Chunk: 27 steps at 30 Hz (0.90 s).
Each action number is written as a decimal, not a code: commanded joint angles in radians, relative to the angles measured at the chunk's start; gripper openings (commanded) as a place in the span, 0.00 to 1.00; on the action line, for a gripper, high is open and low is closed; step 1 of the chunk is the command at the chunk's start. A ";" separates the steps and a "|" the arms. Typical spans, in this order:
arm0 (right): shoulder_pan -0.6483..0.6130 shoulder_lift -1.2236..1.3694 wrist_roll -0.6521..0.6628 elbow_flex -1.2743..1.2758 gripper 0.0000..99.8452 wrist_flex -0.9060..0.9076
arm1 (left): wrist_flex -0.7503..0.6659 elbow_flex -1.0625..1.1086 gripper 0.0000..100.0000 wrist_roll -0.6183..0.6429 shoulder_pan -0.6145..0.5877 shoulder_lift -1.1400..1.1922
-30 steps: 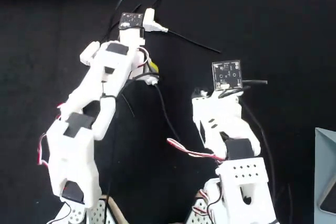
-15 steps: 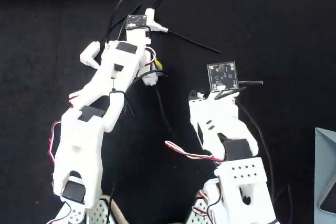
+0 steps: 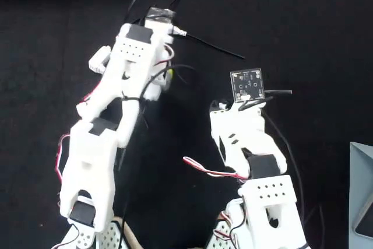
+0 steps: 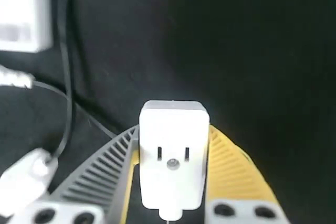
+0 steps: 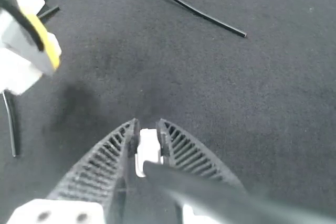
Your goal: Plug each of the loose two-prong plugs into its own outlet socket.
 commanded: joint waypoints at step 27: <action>-0.009 -0.015 0.011 -0.004 0.01 0.000 | -0.448 1.592 0.03 -0.358 0.137 -1.254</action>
